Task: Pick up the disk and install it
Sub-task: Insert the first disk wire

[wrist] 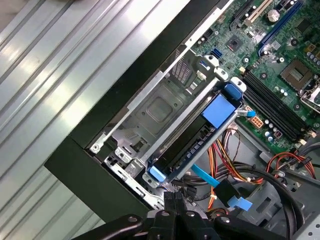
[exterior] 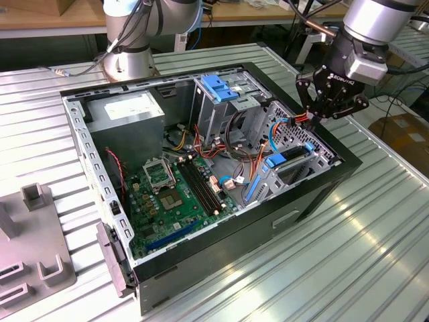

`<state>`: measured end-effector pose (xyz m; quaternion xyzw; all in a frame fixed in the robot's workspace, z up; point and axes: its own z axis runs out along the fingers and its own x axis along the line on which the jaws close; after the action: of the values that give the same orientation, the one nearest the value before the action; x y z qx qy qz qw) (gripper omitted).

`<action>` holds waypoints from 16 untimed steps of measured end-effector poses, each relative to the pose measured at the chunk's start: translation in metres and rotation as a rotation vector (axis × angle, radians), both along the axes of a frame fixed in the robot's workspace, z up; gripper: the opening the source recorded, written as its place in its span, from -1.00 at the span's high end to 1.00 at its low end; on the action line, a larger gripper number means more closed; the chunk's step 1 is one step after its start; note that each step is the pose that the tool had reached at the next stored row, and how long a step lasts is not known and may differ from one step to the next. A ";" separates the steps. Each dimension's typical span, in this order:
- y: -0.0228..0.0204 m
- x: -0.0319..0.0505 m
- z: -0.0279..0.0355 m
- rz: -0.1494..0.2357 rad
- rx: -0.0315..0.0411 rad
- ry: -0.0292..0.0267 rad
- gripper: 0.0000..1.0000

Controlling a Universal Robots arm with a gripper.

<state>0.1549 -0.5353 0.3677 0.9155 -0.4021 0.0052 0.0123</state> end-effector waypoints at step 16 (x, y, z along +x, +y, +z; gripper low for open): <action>0.0035 0.0058 0.0012 0.162 0.0000 0.0000 0.80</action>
<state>0.1607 -0.5318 0.3688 0.9450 -0.3267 0.0062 0.0119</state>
